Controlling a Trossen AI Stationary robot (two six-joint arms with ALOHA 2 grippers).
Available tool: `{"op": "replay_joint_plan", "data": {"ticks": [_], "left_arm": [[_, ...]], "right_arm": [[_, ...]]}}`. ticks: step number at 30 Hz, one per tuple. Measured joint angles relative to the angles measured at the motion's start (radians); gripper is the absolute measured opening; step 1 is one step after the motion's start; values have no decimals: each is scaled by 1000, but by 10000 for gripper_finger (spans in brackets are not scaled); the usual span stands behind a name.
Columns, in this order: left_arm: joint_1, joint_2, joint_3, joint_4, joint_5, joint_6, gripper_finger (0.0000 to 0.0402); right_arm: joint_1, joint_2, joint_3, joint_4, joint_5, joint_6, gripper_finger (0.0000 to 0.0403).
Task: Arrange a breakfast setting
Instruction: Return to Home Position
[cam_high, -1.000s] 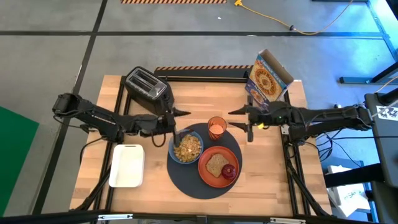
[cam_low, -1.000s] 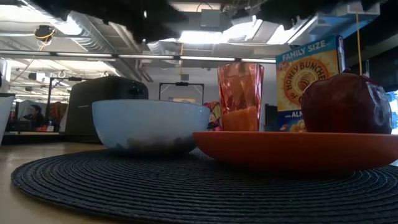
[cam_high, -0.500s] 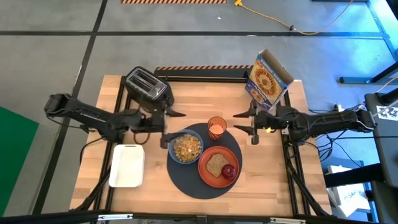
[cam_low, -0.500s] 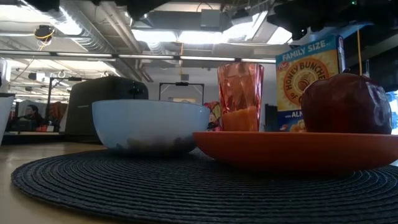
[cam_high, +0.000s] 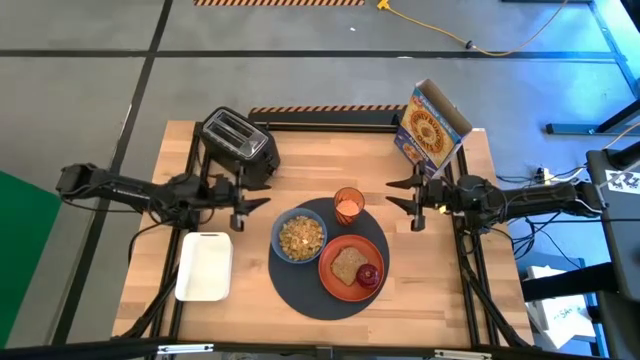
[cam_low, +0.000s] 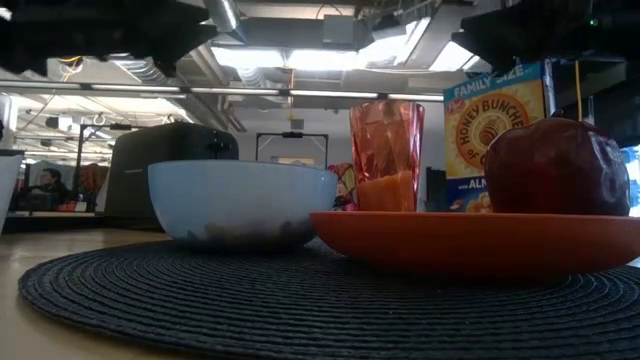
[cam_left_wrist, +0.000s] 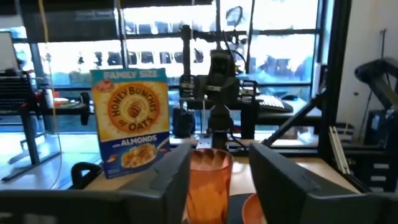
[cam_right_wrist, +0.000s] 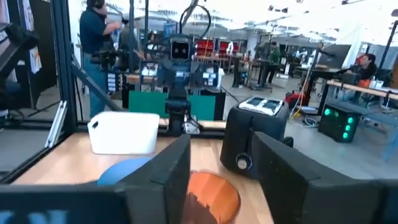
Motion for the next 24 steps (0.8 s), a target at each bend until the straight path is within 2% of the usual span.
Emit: {"op": "replay_joint_plan", "data": {"ticks": [3, 8, 9, 13, 16, 24], "left_arm": [[28, -80, -42, -2, 30, -4, 127], [55, -180, -116, -6, 61, -11, 76], [58, -195, -129, -3, 58, -23, 66], [60, -265, -191, -4, 64, -57, 30], [60, -321, -204, -51, 62, -61, 8], [60, -450, -205, -159, 93, -49, 5]], "right_arm": [[0, -29, -1, -54, 24, 5, 131], [0, -58, -1, -121, 35, 19, 23], [0, -63, -6, -111, 35, 26, 12], [2, -99, -43, -96, 92, 60, 18], [2, -138, -72, -98, 102, 72, 5], [2, -307, -105, -154, 100, 107, 2]]}}
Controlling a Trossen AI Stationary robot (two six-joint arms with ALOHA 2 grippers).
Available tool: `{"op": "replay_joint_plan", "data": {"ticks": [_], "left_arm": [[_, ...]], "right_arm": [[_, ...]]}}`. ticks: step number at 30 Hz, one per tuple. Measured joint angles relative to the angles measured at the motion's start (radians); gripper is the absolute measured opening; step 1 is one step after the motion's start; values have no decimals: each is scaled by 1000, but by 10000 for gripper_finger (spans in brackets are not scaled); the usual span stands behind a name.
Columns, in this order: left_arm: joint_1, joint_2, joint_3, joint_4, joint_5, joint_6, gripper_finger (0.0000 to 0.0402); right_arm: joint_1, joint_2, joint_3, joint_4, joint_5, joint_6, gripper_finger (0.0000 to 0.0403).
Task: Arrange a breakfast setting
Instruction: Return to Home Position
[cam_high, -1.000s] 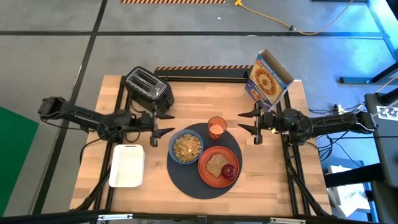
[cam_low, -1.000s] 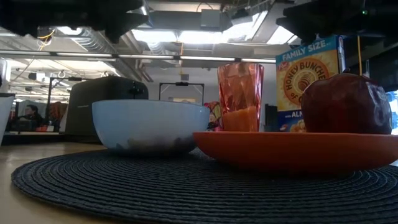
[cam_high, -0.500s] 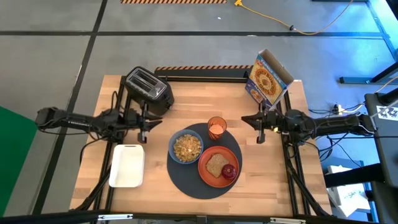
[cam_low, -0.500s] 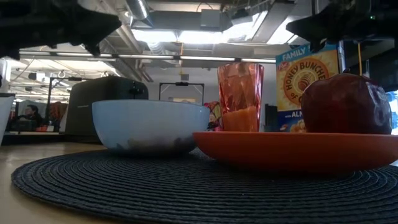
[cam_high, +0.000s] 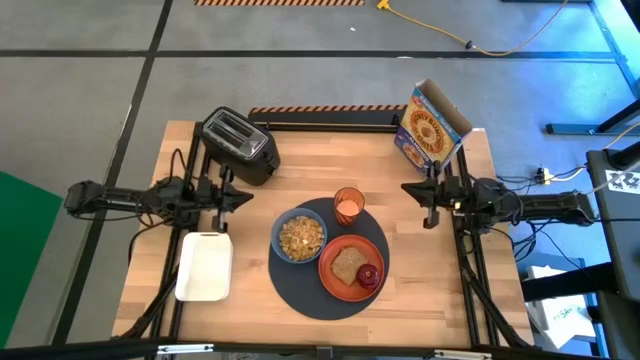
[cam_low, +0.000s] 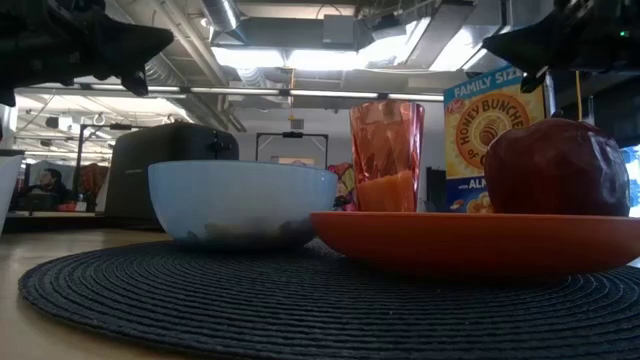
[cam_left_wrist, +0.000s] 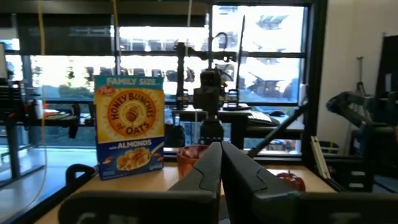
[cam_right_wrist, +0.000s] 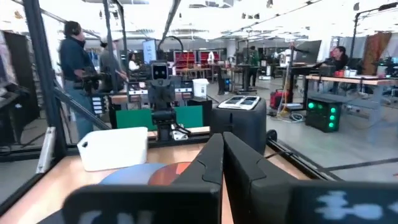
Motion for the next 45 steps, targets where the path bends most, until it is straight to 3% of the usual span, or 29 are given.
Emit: {"op": "replay_joint_plan", "data": {"ticks": [10, 16, 26, 34, 45], "left_arm": [[0, -172, 0, -211, 57, 8, 2], [0, -288, 0, -325, 74, 4, 3], [0, -285, 1, -368, 71, -35, 3], [0, -285, 0, -396, 90, -43, 2], [-3, -285, 0, -452, 105, -34, 1]], "right_arm": [[0, -175, 0, -190, -198, 82, 0], [0, -214, -24, -276, -174, 87, 0], [0, -344, -151, -216, -173, 93, 0], [0, -340, -151, -298, -149, 80, 0], [0, -340, -151, -243, -159, 6, 0]]}}
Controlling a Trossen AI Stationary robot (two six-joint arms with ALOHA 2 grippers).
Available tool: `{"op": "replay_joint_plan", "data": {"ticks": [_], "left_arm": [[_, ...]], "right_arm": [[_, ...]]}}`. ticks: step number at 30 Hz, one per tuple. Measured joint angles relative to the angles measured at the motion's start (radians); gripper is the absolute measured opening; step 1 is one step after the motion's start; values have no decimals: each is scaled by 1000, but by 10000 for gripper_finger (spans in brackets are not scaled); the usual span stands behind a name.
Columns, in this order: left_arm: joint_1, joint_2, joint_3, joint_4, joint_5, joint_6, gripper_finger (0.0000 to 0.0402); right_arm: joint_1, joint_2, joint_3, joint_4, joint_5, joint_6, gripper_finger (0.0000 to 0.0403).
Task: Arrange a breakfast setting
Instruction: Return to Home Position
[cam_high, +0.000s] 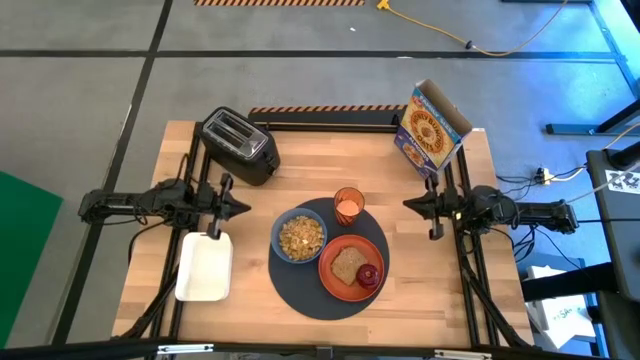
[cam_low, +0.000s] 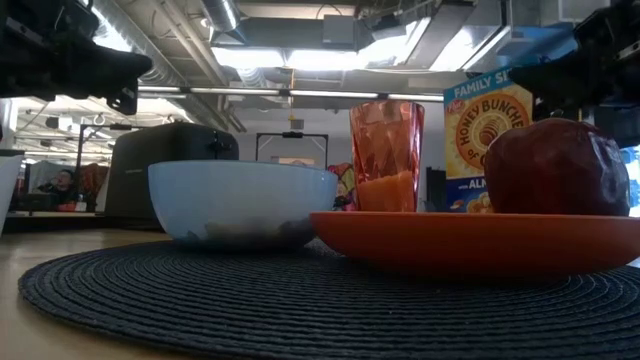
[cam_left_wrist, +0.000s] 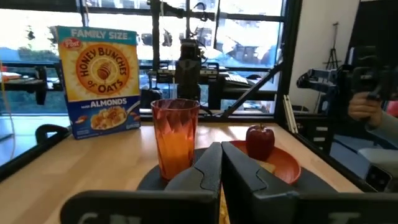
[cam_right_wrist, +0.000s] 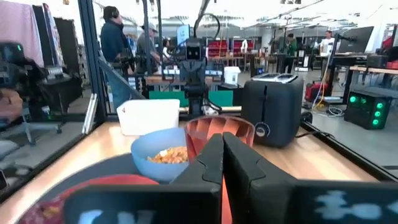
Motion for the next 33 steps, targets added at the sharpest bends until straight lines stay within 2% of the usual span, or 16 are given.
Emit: {"op": "replay_joint_plan", "data": {"ticks": [6, 17, 33], "left_arm": [[0, 0, 0, -54, 55, 3, 1], [-1, 67, 0, -65, 11, 0, 1], [-1, 65, 0, -66, -14, 0, 18]], "right_arm": [[0, 0, 0, -80, 38, -16, 0], [0, 33, 0, -85, 38, -16, 0], [0, 33, 0, -88, 38, -16, 0]]}}
